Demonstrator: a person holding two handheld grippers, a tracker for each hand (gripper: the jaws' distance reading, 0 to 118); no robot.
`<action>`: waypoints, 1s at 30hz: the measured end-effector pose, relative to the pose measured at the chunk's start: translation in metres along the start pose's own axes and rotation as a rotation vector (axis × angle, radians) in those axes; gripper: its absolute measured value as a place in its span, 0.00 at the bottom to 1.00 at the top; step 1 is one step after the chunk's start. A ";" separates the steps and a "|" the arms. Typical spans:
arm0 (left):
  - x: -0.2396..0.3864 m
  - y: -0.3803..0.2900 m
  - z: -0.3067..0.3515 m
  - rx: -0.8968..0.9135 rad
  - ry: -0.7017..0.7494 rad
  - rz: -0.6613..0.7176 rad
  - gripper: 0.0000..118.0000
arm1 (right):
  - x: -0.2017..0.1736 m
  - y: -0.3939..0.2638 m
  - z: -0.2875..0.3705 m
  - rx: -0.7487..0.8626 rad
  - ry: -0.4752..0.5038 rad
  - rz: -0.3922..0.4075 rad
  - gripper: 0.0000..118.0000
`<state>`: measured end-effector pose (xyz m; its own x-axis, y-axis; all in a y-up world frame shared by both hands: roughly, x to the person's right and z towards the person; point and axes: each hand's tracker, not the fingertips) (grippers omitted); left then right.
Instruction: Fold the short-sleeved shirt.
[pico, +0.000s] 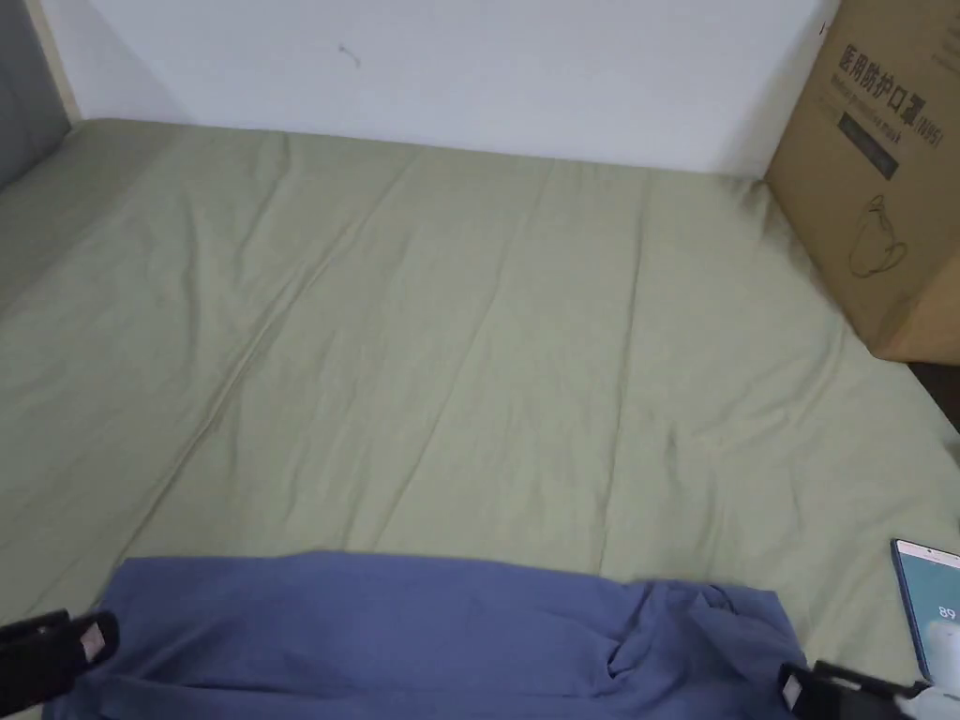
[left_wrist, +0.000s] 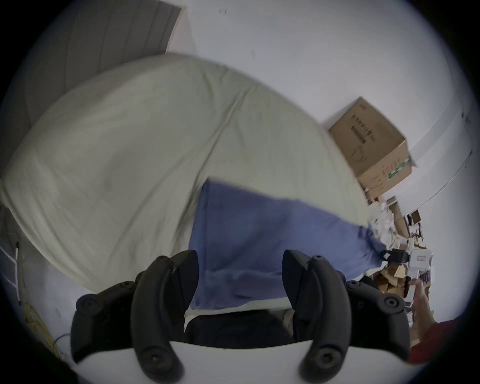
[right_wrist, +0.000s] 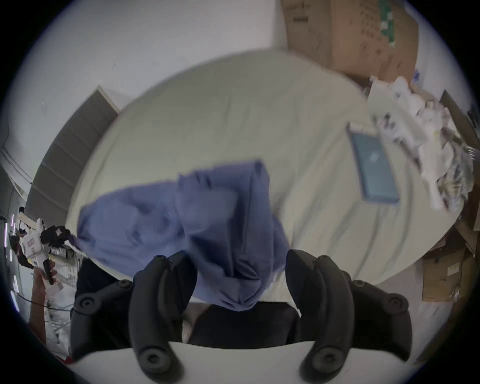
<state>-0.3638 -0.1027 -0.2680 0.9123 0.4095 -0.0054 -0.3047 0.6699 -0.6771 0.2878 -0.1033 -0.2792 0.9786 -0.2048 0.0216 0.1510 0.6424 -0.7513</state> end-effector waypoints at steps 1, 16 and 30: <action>0.015 0.006 0.017 0.064 0.006 -0.042 0.62 | -0.014 0.004 0.023 0.124 -0.023 0.028 0.64; 0.154 -0.040 0.134 0.563 0.012 -0.294 0.00 | -0.155 -0.047 0.136 0.630 0.043 0.225 0.00; 0.064 -0.003 0.098 0.333 0.004 -0.136 0.10 | -0.140 -0.042 0.124 0.523 0.081 0.172 0.00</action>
<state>-0.3317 -0.0178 -0.1948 0.9515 0.3006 0.0651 -0.2520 0.8835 -0.3949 0.1623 -0.0099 -0.1688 0.9844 -0.1078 -0.1392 0.0598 0.9483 -0.3117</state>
